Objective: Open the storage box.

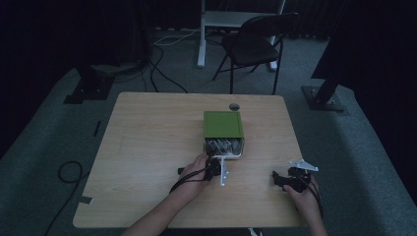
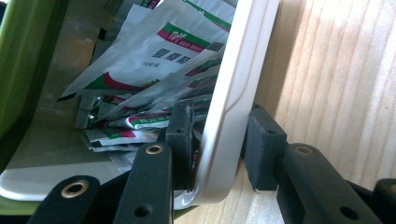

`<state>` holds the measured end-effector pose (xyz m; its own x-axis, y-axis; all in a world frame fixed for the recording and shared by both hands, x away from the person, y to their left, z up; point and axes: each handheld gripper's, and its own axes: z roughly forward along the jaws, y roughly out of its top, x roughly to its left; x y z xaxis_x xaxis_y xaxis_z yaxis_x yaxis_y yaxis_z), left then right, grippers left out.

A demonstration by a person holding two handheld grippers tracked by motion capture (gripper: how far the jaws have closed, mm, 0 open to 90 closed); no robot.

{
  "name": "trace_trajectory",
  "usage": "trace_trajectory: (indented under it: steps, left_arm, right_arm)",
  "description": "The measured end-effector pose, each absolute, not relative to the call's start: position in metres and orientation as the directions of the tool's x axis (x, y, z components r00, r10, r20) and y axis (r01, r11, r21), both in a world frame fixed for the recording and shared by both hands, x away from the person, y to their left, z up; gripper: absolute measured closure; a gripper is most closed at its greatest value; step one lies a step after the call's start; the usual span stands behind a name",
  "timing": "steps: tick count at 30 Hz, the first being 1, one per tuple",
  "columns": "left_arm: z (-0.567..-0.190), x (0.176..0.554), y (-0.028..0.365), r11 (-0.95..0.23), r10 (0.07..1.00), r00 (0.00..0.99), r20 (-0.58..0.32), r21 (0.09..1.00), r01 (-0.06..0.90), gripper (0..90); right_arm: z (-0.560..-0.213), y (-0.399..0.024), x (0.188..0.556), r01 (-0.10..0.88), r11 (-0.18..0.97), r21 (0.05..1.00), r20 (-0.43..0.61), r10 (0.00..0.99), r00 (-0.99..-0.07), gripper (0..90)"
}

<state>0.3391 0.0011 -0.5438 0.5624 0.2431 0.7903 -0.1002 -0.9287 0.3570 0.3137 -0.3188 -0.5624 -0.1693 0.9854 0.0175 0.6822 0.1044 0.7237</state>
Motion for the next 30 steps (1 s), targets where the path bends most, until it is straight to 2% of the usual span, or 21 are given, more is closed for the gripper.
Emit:
trace_trajectory:
  steps: [30]
  left_arm:
    - [-0.541, 0.307, 0.002, -0.925, 0.250, 0.591, 0.767, 0.370, -0.090, 68.1]
  right_arm:
    - [-0.562, -0.319, 0.314, 0.682, 0.104, 0.724, 0.017, 0.985, -0.169, 11.2]
